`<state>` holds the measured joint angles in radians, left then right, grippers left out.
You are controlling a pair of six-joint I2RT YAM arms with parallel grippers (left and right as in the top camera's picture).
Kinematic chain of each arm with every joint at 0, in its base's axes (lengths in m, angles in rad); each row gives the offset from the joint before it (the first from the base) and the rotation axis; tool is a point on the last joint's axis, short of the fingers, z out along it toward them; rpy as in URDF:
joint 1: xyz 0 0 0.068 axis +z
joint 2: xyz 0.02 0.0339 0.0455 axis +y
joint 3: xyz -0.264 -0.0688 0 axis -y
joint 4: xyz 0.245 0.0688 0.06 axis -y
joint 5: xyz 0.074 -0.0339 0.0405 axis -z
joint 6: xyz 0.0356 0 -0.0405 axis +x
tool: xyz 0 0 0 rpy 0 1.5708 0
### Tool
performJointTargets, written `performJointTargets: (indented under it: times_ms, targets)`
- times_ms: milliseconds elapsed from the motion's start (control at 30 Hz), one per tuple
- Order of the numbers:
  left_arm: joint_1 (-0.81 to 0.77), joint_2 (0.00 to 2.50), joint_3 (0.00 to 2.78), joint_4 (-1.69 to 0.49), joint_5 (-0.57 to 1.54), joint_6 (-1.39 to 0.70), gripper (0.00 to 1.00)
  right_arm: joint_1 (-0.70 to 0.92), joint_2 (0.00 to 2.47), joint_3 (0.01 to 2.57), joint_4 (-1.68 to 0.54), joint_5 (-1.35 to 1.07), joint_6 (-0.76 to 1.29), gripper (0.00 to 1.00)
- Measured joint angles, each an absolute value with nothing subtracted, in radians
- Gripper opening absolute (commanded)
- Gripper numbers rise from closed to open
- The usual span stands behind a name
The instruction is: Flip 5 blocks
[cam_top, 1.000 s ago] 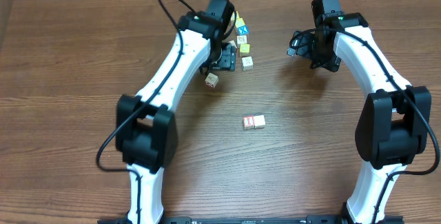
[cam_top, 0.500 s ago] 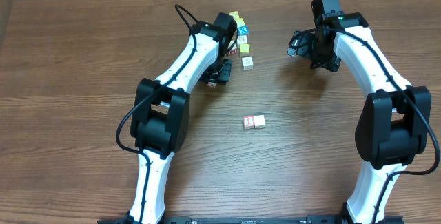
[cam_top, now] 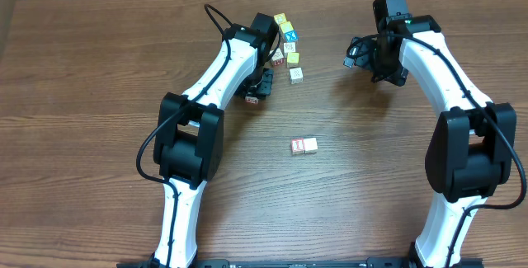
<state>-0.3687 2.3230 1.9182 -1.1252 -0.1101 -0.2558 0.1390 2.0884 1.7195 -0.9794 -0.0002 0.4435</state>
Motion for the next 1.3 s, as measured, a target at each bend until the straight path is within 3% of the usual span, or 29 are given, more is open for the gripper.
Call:
performJointTargets:
  times_ms: [233,500,700,767,800,833,933,1033,1233,1300]
  targets:
    - [-0.369,2.325,1.971,-1.209,-0.110,-0.252,0.19,0.139,2.088,1.720,-0.980,0.000,0.443,1.00]
    - [-0.369,2.323,2.268,-1.497,-0.070,-0.252,0.24,0.139,2.088,1.720,-0.979,0.000,0.443,1.00]
    - [-0.369,2.305,2.313,-1.681,0.047,-0.252,0.27,0.139,2.088,1.720,-0.979,-0.001,0.443,1.00]
    - [-0.372,2.305,2.309,-1.686,0.074,-0.253,0.35,0.139,2.088,1.720,-0.980,-0.001,0.444,1.00]
    - [-0.374,2.305,2.305,-1.687,0.081,-0.255,0.50,0.139,2.088,1.720,-0.980,0.000,0.444,1.00]
    - [-0.377,2.304,2.296,-1.687,0.089,-0.256,0.57,0.139,2.088,1.720,-0.979,0.000,0.443,1.00]
    - [-0.383,2.304,2.257,-1.687,0.113,-0.260,0.68,0.139,2.088,1.720,-0.980,-0.001,0.444,1.00]
    - [-0.385,2.304,2.205,-1.687,0.136,-0.254,0.53,0.139,2.088,1.720,-0.979,-0.001,0.443,1.00]
    - [-0.384,2.300,2.185,-1.686,0.130,-0.258,0.48,0.139,2.088,1.720,-0.979,-0.001,0.444,1.00]
    - [-0.380,2.283,2.182,-1.685,0.105,-0.275,0.32,0.139,2.088,1.720,-0.980,-0.001,0.443,1.00]
